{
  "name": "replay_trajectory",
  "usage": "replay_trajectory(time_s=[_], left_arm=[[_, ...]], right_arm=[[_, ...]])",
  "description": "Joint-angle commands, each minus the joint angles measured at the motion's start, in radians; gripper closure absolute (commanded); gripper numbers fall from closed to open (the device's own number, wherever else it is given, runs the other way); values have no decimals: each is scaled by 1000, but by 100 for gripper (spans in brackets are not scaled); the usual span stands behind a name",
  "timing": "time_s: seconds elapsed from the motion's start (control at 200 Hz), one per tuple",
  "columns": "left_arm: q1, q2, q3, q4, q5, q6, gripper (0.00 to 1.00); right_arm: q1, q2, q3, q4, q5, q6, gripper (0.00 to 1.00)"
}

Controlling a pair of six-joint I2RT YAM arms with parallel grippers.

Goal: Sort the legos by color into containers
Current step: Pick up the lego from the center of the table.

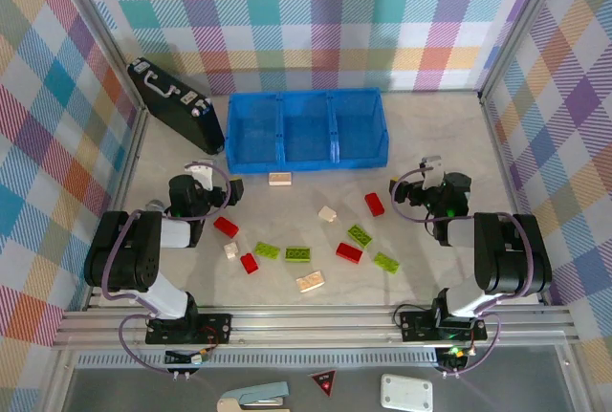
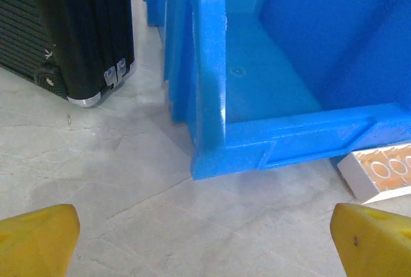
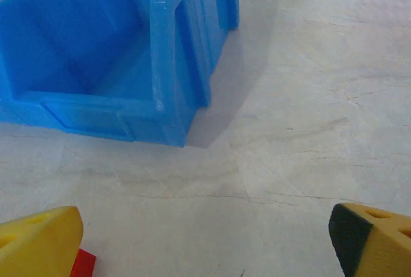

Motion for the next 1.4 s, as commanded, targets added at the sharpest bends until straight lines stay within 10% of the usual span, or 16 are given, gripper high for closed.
replay_trajectory(time_s=[0.0,1.395], left_arm=[[4,2,-11,37,33,15,0],[6,-1,-18,47,20,12,0]], right_arm=[[-1,2,8,33,-36,-13,1],[2,1,14,21,46,16,1]])
